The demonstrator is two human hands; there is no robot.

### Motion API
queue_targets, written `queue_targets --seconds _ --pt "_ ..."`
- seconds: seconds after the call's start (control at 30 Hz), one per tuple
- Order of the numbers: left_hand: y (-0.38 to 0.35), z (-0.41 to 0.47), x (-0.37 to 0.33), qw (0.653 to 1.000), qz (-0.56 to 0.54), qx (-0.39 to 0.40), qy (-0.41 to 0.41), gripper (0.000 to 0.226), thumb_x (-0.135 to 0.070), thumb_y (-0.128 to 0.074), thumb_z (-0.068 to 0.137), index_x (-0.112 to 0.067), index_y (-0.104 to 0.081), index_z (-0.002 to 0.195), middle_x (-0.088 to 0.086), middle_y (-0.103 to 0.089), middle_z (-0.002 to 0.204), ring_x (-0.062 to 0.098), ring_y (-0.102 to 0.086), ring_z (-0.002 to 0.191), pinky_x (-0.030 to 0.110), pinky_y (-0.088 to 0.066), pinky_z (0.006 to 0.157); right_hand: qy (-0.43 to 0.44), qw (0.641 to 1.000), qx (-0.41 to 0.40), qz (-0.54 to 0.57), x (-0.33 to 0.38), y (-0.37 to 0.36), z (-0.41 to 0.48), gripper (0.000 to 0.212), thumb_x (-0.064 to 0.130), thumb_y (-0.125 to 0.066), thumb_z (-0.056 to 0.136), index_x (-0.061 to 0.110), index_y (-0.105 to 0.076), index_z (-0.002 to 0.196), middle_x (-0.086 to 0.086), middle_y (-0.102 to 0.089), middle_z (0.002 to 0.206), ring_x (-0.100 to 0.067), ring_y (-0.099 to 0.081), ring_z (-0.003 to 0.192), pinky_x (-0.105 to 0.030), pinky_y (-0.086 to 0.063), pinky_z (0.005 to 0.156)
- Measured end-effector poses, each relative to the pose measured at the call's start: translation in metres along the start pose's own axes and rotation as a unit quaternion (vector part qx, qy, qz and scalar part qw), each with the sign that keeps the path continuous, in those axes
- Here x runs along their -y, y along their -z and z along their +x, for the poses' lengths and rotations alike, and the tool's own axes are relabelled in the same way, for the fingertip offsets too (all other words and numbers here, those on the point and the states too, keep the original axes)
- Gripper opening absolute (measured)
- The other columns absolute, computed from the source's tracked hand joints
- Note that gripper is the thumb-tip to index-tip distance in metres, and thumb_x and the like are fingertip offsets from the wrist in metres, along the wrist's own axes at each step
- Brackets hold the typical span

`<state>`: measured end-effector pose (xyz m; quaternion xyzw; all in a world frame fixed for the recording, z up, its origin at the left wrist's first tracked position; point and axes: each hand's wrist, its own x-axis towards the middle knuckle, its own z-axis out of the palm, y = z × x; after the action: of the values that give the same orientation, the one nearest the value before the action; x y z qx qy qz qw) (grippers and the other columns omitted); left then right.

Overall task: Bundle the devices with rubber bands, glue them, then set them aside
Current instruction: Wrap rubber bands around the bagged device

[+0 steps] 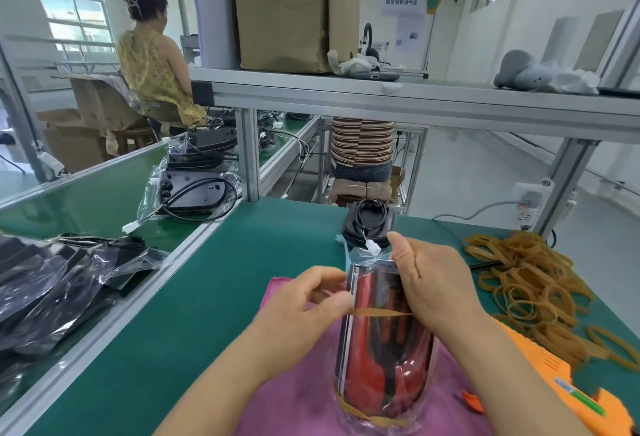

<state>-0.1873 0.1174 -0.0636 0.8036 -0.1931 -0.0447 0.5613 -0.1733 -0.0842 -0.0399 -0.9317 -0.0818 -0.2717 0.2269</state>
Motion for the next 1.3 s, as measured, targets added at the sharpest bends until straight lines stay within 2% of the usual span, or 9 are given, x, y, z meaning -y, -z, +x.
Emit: queue_targets --seconds 0.2,0.33,0.47,0.67,0.77,1.0,1.07,1.17,1.3 --pt "-0.004 -0.002 -0.013 0.994 0.095 -0.027 0.040 0.039 -0.057 -0.073 0.068 -0.036 -0.063 0.100 -0.020 -0.069 0.086 -0.007 -0.061 0.072 0.012 -0.046 0.065 0.026 0.998 0.019 -0.063 0.022 -0.003 0.004 0.069 0.065 -0.007 0.084 0.023 -0.060 0.072 0.004 -0.062 0.070 -0.026 -0.060 0.076 -0.035 -0.035 0.060" --pt "0.004 -0.004 -0.009 0.995 0.048 -0.037 0.076 0.035 -0.055 -0.074 0.069 -0.033 -0.067 0.096 -0.018 -0.070 0.081 -0.004 -0.061 0.068 0.021 -0.051 0.071 -0.047 0.989 0.032 0.137 0.026 -0.004 0.010 0.043 0.049 -0.033 0.098 0.033 -0.070 0.084 0.019 -0.070 0.083 -0.001 -0.063 0.086 -0.022 -0.045 0.073" --pt "0.021 -0.012 -0.012 0.992 0.045 -0.083 0.081 0.032 -0.060 -0.069 0.065 -0.036 -0.064 0.085 -0.020 -0.066 0.071 -0.004 -0.059 0.062 0.022 -0.049 0.066 -0.144 0.928 -0.033 0.343 0.012 -0.011 0.015 0.033 0.032 -0.040 0.103 0.031 -0.072 0.095 0.023 -0.071 0.089 0.006 -0.064 0.087 -0.023 -0.046 0.077" --pt "0.077 -0.034 -0.040 0.975 0.117 -0.184 0.045 0.038 -0.052 -0.071 0.063 -0.044 -0.064 0.099 -0.019 -0.069 0.084 0.000 -0.065 0.077 0.025 -0.054 0.076 -0.329 0.807 0.076 0.483 0.006 -0.052 0.004 0.038 0.037 -0.037 0.105 0.012 -0.064 0.114 -0.008 -0.070 0.111 -0.015 -0.064 0.099 -0.041 -0.047 0.093" --pt "0.084 -0.044 -0.047 0.959 0.177 -0.219 -0.006 0.042 -0.042 -0.073 0.071 -0.043 -0.061 0.111 -0.016 -0.070 0.092 0.002 -0.064 0.084 0.025 -0.053 0.080 -0.323 0.776 0.149 0.521 0.028 -0.061 -0.002 0.039 0.045 -0.042 0.102 0.018 -0.067 0.114 -0.001 -0.068 0.119 -0.010 -0.060 0.108 -0.045 -0.046 0.095" --pt "0.050 -0.048 -0.010 0.885 0.315 -0.256 -0.229 0.060 0.001 -0.079 0.073 -0.011 -0.061 0.129 -0.003 -0.062 0.129 0.008 -0.055 0.123 0.023 -0.041 0.108 -0.325 0.586 0.283 0.686 0.059 -0.032 0.022 0.059 0.054 -0.053 0.089 0.002 -0.079 0.091 -0.025 -0.072 0.105 -0.037 -0.071 0.091 -0.051 -0.058 0.082" --pt "0.044 -0.044 0.004 0.868 0.311 -0.269 -0.279 0.058 0.014 -0.077 0.070 -0.002 -0.063 0.125 0.004 -0.060 0.133 0.013 -0.052 0.131 0.027 -0.040 0.112 -0.315 0.573 0.307 0.691 0.061 -0.026 0.025 0.042 0.037 -0.059 0.085 0.001 -0.080 0.084 -0.023 -0.073 0.098 -0.032 -0.074 0.077 -0.041 -0.062 0.065" --pt "0.048 -0.042 0.012 0.879 0.274 -0.250 -0.298 0.057 0.020 -0.060 0.073 -0.003 -0.064 0.125 0.002 -0.055 0.141 0.012 -0.045 0.138 0.026 -0.035 0.115 -0.289 0.548 0.300 0.725 0.059 -0.032 0.023 0.042 0.023 -0.061 0.079 -0.003 -0.072 0.109 -0.026 -0.069 0.113 -0.034 -0.072 0.091 -0.046 -0.060 0.074" --pt "0.052 -0.042 0.009 0.950 0.065 -0.265 -0.154 0.079 0.023 -0.036 0.070 -0.029 -0.066 0.122 -0.022 -0.060 0.133 0.000 -0.049 0.131 0.022 -0.038 0.112 -0.265 0.569 0.205 0.751 0.053 -0.038 0.020 0.055 0.013 -0.066 0.074 0.011 -0.056 0.128 -0.017 -0.072 0.112 -0.032 -0.072 0.092 -0.051 -0.058 0.078"
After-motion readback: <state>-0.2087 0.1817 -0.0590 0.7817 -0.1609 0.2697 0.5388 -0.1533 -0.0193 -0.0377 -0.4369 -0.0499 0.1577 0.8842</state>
